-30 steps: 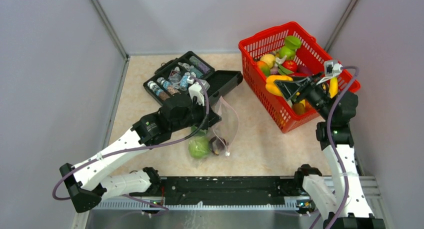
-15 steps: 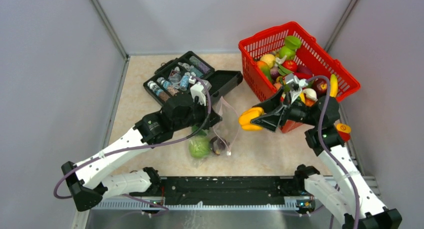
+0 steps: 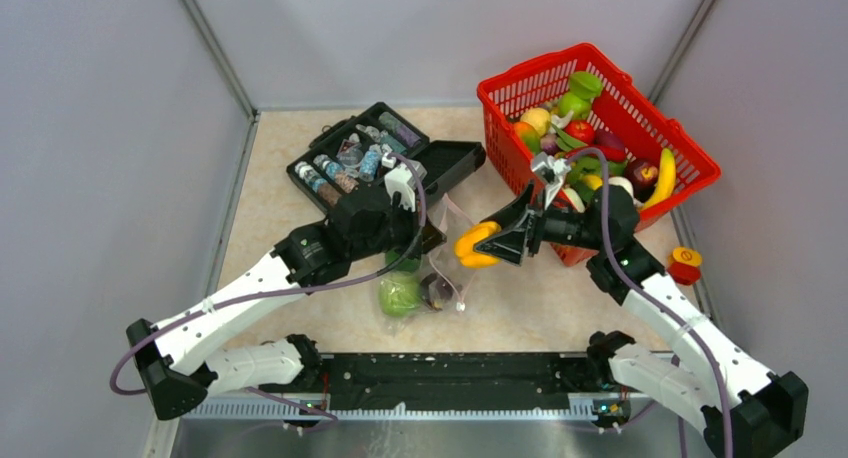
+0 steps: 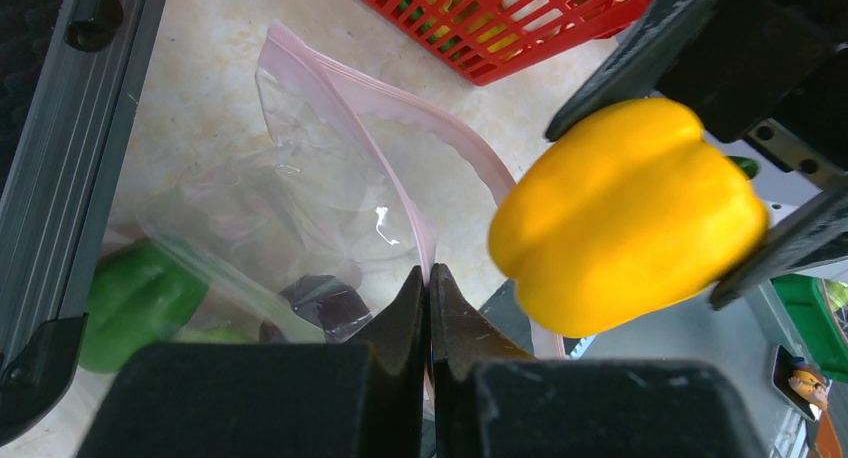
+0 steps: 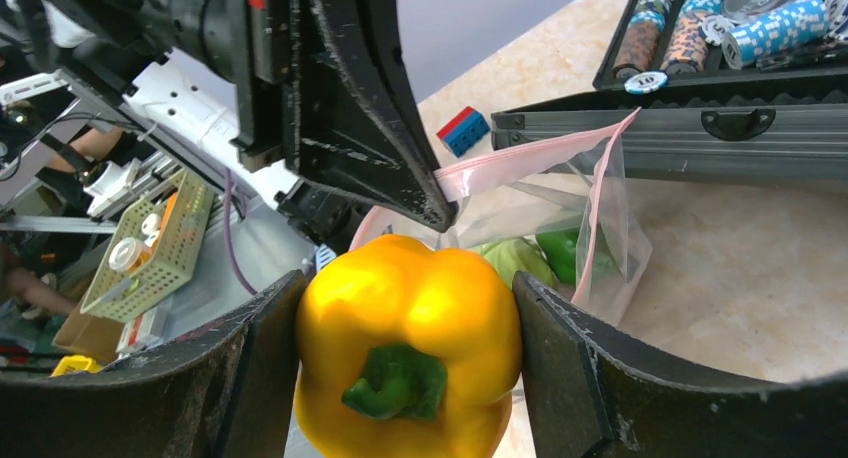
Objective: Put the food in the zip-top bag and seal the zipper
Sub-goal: Place the fake vegetable in the zipper food storage bag.
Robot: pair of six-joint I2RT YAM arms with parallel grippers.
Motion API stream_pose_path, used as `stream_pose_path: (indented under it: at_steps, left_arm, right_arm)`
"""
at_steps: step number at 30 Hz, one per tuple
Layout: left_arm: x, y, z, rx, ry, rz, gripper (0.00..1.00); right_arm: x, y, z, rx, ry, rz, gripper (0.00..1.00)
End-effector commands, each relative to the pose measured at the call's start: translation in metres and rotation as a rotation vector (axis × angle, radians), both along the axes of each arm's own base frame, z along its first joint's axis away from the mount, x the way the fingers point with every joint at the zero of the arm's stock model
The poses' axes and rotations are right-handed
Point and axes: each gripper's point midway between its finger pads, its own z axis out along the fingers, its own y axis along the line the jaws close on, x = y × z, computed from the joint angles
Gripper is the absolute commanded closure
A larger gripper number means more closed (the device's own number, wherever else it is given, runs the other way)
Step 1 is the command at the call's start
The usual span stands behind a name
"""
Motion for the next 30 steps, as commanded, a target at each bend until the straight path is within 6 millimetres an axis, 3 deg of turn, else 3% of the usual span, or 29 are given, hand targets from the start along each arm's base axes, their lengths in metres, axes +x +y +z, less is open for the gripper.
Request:
stream_pose_path:
  at_steps: [1,5,11,21,30]
  left_arm:
    - [0.003,-0.005,0.025,-0.052,-0.052,-0.012,1.0]
    - [0.003,-0.006,0.025,-0.052,-0.052,-0.012,1.0]
    - [0.004,-0.006,0.027,-0.054,-0.057,-0.01,1.0]
    - [0.003,-0.005,0.035,-0.071,-0.077,-0.012,1.0]
    - [0.005,0.002,0.046,-0.093,-0.11,0.015,1.0]
  right_arm:
    - [0.015,0.009,0.011,-0.02,-0.068,-0.066,0.55]
    - [0.027,0.011,-0.01,-0.146,-0.045,-0.138,0.54]
    - [0.038,0.01,-0.02,-0.232,-0.053,-0.232,0.47]
    - [0.041,0.018,0.0,-0.122,-0.084,-0.26,0.46]
    - [0.036,0.025,-0.005,-0.143,-0.09,-0.251,0.38]
